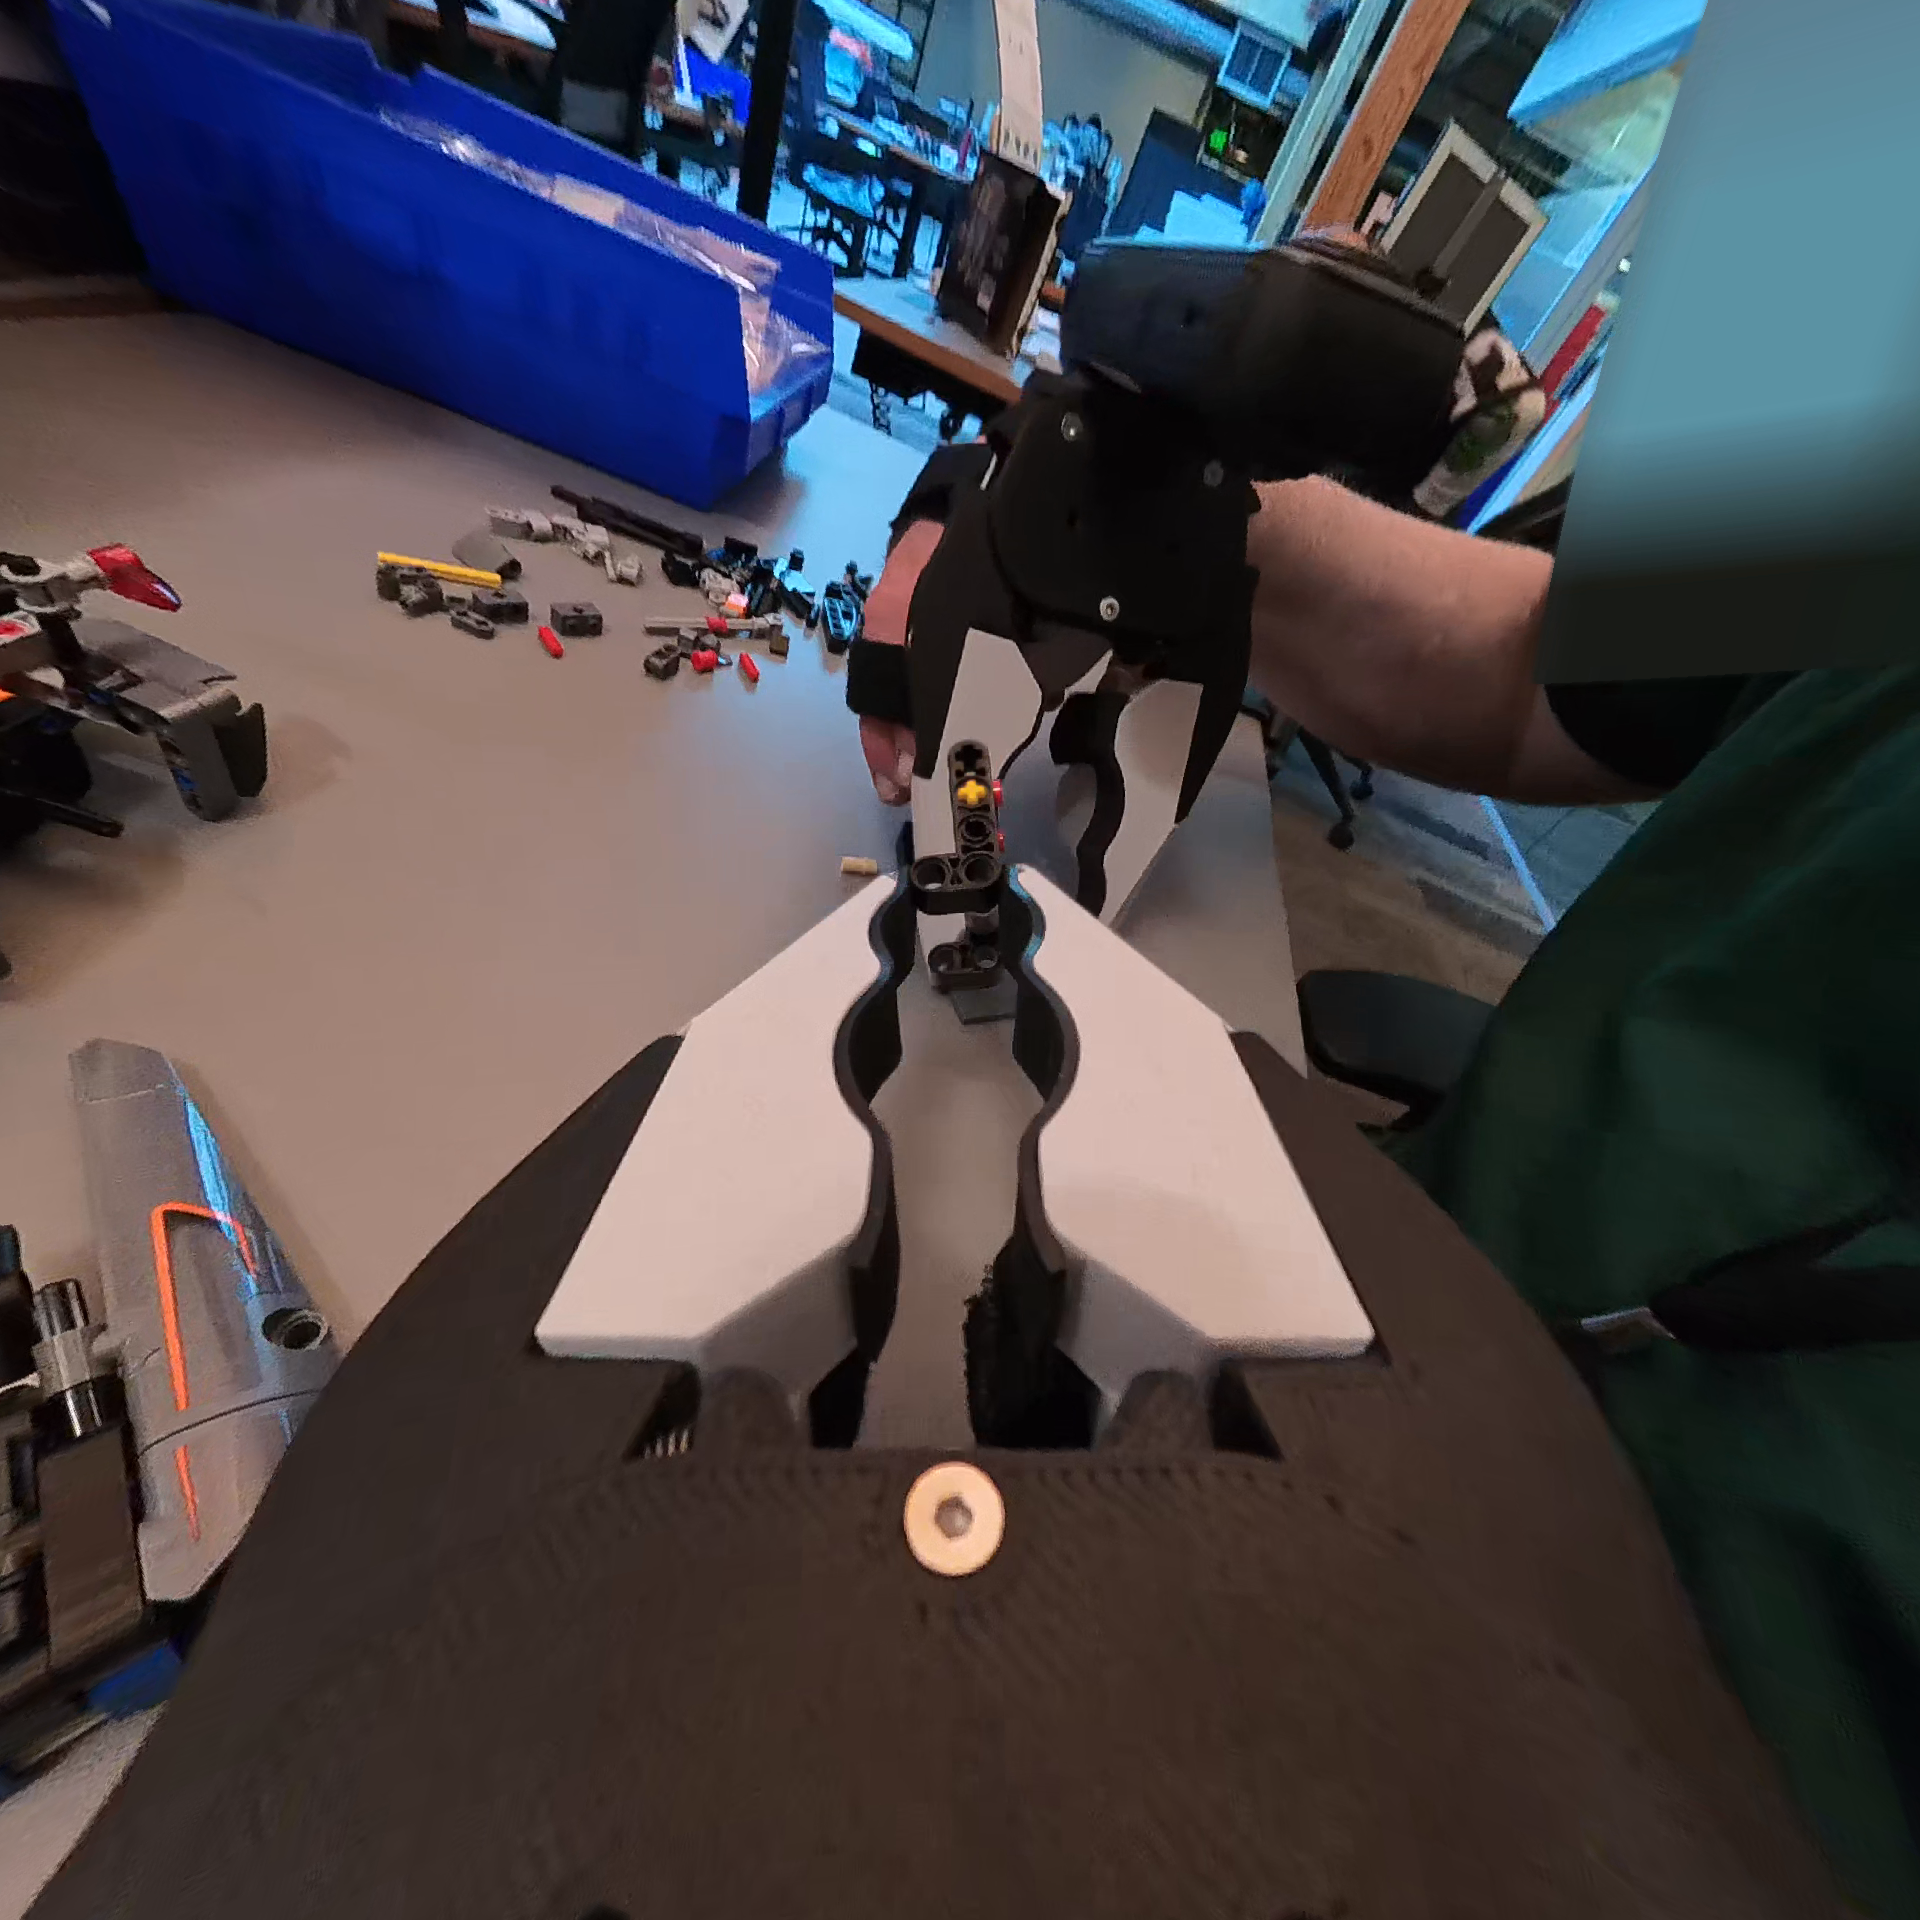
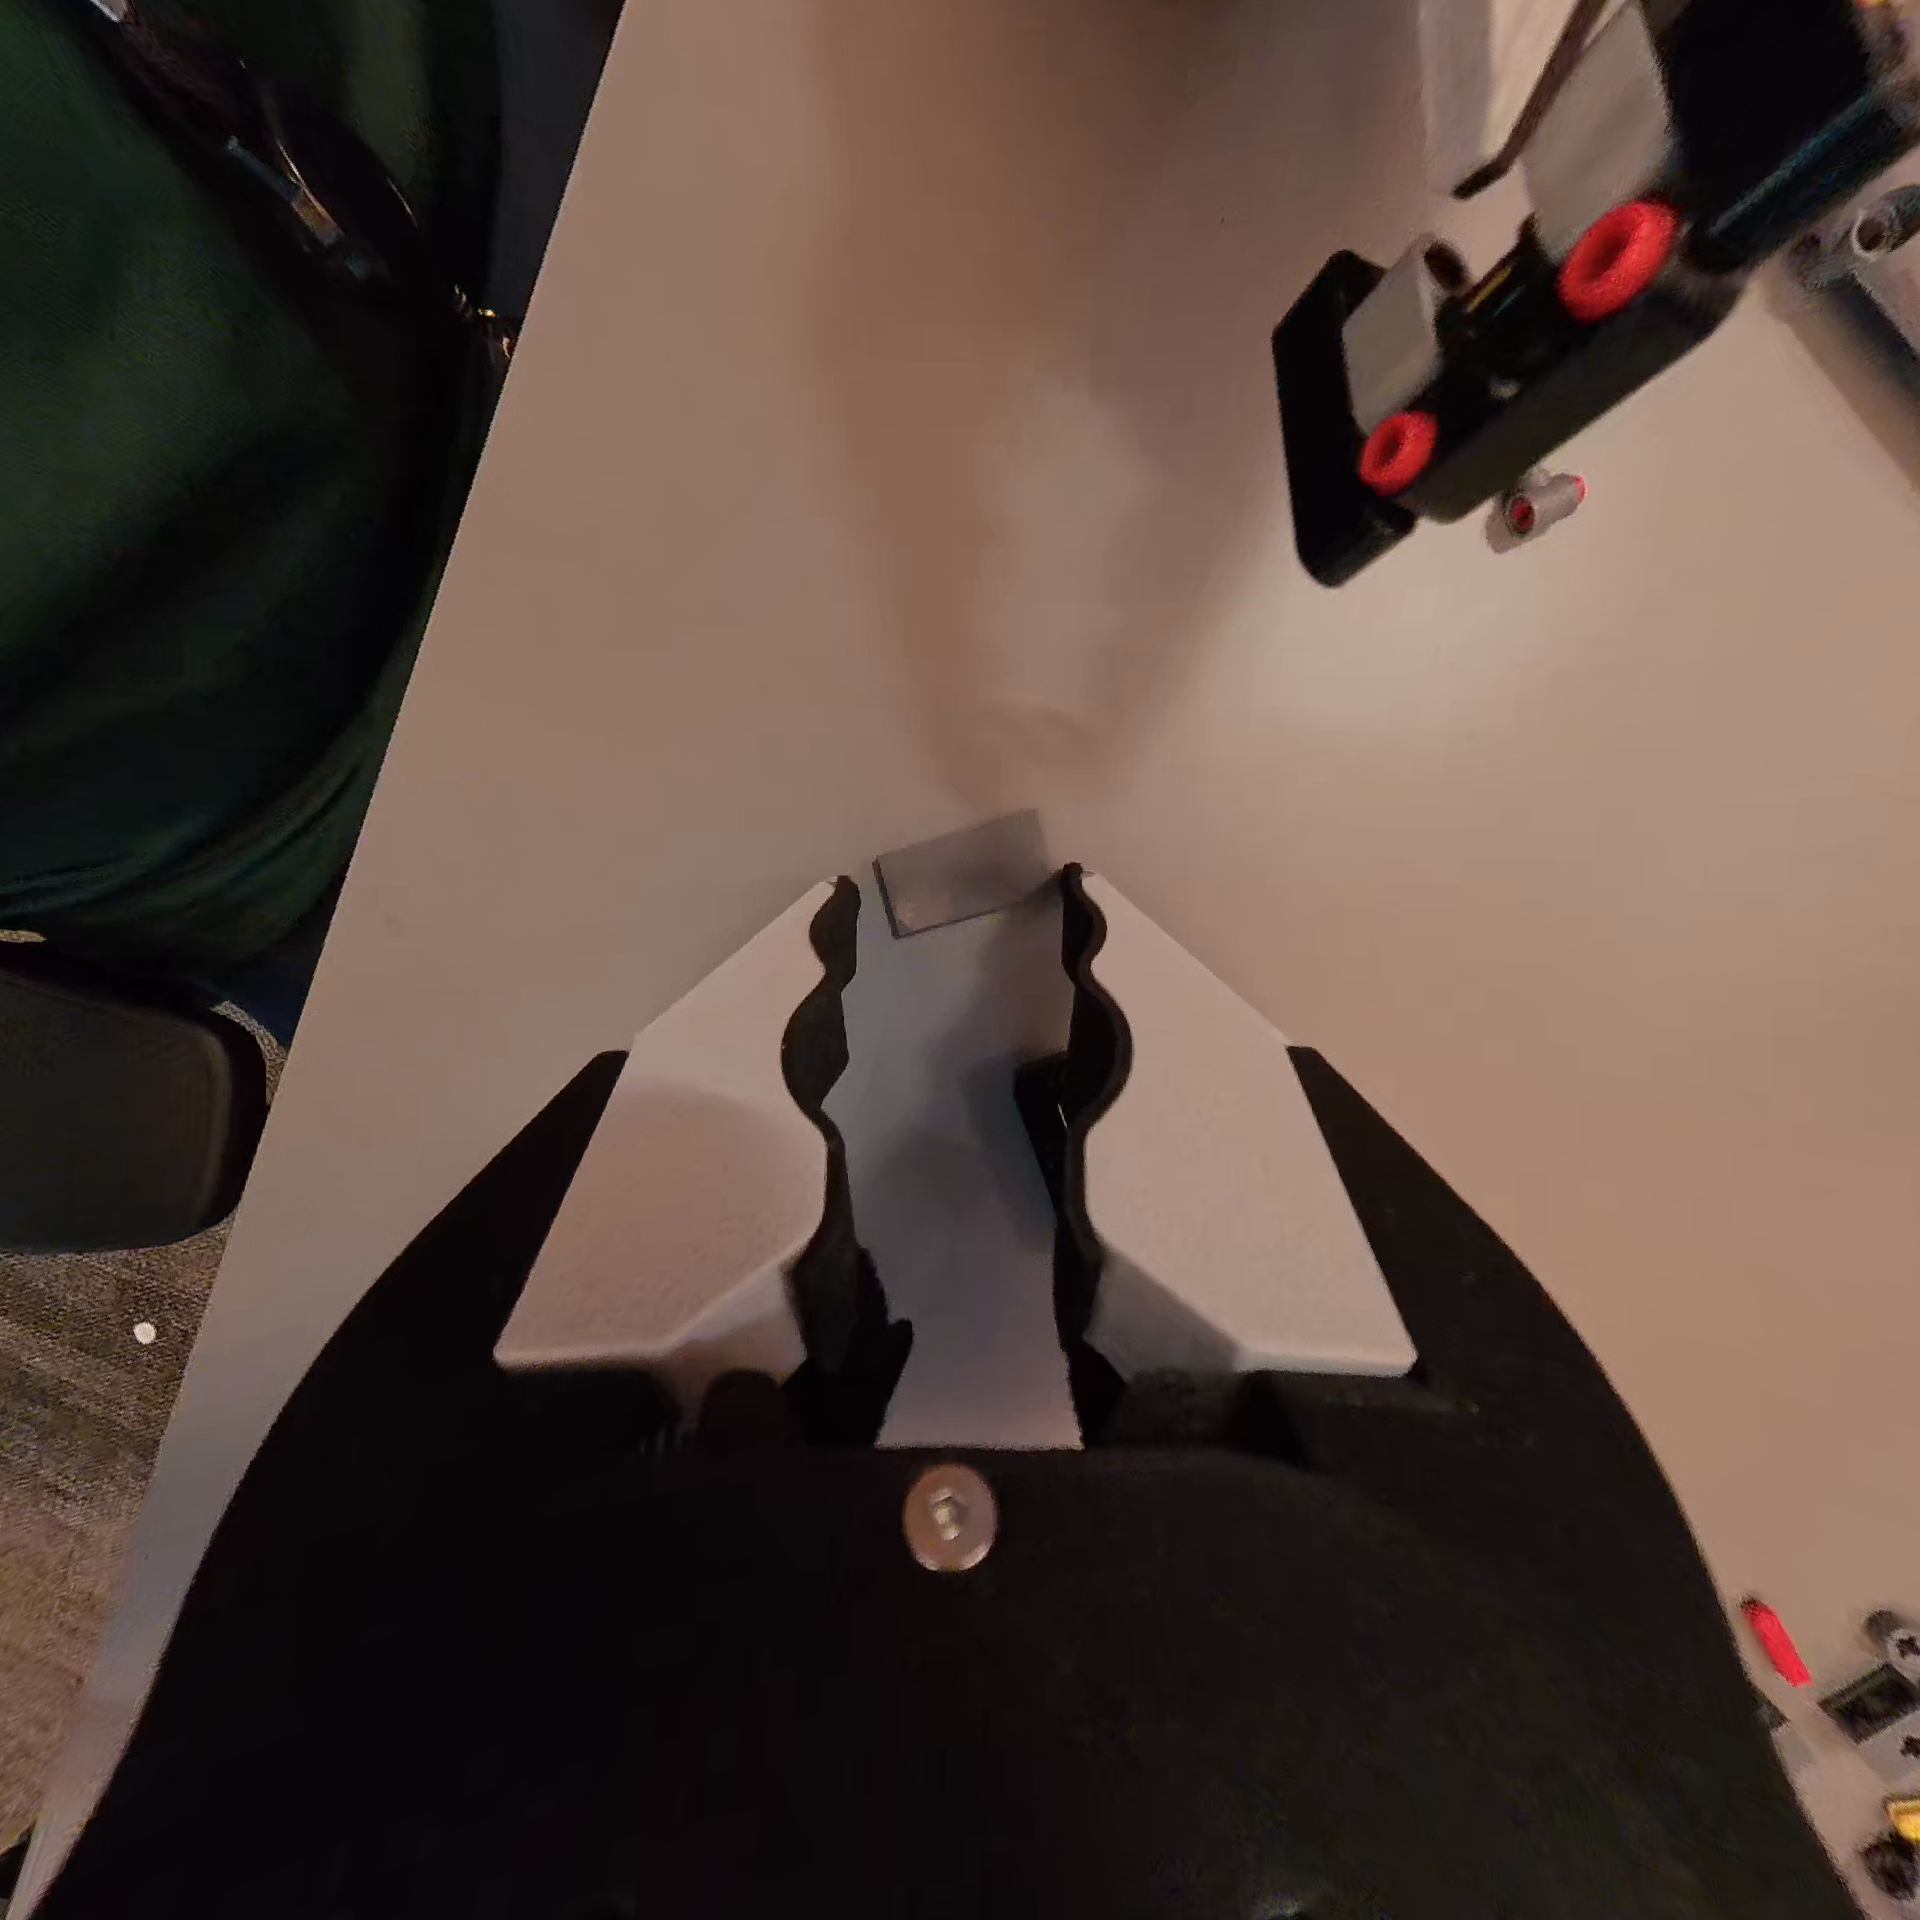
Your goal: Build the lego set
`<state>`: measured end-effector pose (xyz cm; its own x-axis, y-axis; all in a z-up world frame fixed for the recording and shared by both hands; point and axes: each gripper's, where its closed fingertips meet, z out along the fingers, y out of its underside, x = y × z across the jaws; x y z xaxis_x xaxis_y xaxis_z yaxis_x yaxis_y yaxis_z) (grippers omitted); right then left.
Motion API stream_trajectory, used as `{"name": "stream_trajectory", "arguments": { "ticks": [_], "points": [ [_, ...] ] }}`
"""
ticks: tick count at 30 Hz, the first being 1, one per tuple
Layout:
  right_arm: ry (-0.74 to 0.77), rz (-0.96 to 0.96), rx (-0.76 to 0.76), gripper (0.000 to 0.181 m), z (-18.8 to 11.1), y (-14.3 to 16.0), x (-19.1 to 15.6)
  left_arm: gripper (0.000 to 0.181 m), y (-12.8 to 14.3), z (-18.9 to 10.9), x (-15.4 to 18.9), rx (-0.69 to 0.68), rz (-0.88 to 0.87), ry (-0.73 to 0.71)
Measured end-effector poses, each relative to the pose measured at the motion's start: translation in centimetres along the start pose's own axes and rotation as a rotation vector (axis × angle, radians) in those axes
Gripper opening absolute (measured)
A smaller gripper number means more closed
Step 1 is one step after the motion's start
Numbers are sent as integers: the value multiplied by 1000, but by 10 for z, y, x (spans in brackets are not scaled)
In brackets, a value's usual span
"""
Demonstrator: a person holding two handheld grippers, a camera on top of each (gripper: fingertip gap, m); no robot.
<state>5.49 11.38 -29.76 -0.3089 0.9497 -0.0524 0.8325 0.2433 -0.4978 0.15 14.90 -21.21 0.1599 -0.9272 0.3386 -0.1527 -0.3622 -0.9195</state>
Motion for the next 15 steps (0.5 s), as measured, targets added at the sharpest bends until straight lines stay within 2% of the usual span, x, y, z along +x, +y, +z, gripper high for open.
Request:
{"name": "stream_trajectory", "arguments": {
  "ticks": [10, 15],
  "points": [
    [16, -22, 29, 30, 1, -1, 2, 14, 11, 3, -3, -55, -40, -30],
    [100, 32, 98, 30, -3, -3, 3, 14, 27, 4, -2, -176, -60, -25]
  ]
}}
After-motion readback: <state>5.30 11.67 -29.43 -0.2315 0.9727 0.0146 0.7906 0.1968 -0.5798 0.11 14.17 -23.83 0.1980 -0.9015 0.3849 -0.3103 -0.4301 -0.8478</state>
